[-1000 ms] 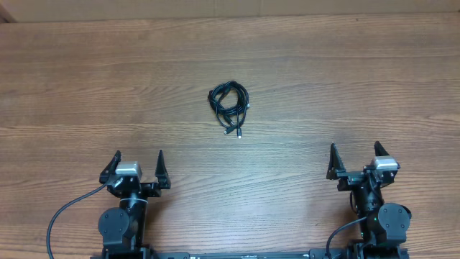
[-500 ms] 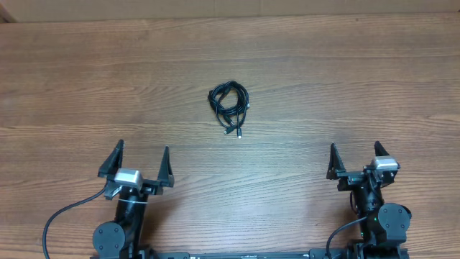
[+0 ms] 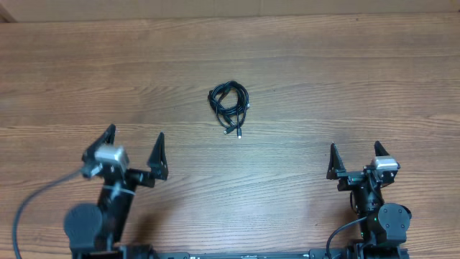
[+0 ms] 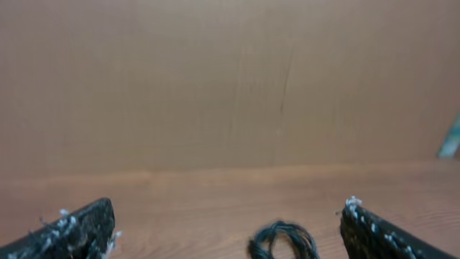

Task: Untangle cables
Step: 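Reach the left gripper forward and down onto the black cable bundle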

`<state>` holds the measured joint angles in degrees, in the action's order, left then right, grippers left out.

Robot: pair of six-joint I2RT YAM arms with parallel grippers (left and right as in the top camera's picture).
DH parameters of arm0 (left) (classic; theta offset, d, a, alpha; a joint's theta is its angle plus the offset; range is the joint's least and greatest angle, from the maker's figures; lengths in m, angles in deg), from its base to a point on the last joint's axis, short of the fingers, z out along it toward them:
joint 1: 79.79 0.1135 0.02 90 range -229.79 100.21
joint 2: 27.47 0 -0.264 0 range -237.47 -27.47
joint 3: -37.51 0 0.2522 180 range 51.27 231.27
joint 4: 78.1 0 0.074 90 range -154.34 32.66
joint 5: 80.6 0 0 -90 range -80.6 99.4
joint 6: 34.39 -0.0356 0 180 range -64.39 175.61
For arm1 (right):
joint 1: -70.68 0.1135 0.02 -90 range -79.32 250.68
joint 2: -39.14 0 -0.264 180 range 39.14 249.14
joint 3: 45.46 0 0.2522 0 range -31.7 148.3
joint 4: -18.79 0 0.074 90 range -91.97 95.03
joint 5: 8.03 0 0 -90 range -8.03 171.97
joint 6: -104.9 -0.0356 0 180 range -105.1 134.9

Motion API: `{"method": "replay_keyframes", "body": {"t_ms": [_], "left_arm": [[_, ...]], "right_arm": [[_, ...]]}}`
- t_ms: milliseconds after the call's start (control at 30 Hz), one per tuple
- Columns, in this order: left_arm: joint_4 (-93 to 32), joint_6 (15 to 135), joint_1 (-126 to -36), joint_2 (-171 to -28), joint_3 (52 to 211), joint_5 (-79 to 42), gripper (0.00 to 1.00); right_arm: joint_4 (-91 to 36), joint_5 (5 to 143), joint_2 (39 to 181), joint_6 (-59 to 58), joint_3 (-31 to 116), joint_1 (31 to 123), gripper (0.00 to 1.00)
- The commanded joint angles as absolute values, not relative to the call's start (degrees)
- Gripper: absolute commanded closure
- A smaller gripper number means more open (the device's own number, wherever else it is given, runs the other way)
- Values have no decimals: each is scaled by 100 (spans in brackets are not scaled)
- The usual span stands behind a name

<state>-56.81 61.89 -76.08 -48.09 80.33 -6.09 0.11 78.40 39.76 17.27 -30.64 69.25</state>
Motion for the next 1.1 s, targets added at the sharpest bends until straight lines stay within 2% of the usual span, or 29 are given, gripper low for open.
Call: {"method": "replay_keyframes", "body": {"t_ms": [0,400,633,800,900,1067], "left_arm": [[-5165,6336,-7646,-5668,9010,-718,0],[-1944,6292,-7941,-8446,12516,-779,0],[-1524,6572,-8019,-9174,12634,-2040,1],[-1456,6753,-8019,-9687,12634,-2475,0],[-1511,7026,-8028,-9941,12638,-2257,5],[-1415,7276,-8378,-10280,12818,-954,7]], "right_arm": [[45,7885,3932,1799,-3123,6916,0],[45,7885,3932,1799,-3123,6916,0],[45,7885,3932,1799,-3123,6916,0],[45,7885,3932,1799,-3123,6916,0],[45,7885,3932,1799,-3123,6916,0],[45,7885,3932,1799,-3123,6916,0]]}}
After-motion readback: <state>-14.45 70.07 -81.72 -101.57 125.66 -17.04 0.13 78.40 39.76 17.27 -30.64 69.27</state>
